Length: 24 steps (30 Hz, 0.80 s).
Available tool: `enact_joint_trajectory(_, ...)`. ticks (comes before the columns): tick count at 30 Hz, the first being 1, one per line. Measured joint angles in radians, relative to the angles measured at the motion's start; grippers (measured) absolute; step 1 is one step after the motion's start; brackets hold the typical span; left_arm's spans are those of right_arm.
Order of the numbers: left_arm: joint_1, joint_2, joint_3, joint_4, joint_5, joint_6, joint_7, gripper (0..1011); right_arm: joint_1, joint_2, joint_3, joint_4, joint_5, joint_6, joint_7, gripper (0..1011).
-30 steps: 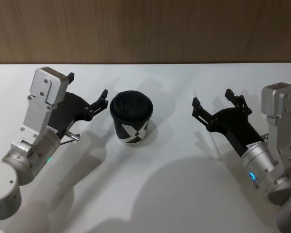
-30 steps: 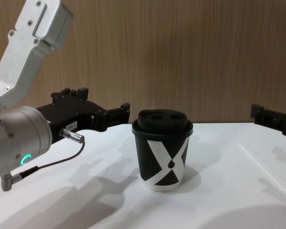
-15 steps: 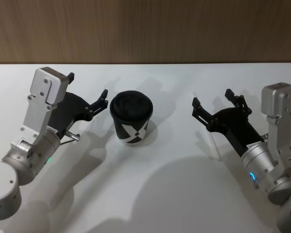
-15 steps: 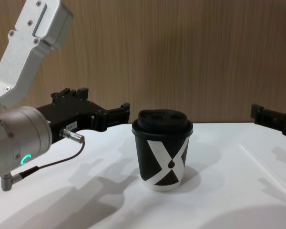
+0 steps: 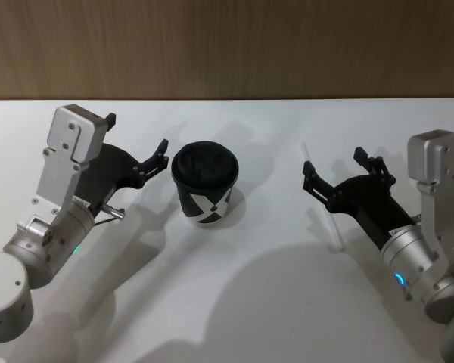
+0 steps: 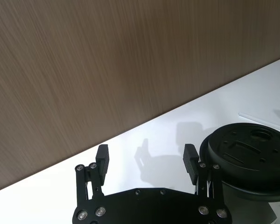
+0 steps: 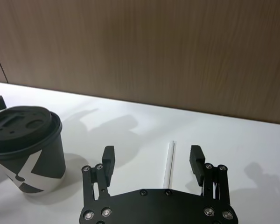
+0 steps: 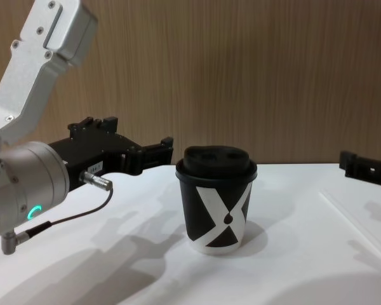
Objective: Pick up the straw with one hand, pass it to the other hand, and insert it into the cup.
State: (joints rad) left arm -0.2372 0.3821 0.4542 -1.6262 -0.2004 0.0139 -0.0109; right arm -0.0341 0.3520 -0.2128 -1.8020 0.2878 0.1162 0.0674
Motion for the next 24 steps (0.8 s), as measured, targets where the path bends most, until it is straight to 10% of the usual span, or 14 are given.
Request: enact_joint_trajectory(24,0.000,0.000,0.000,0.000,0.000,0.000,0.000,1003,-0.001,0.003,0.009,0.021,0.004,0.178,-0.004,1001)
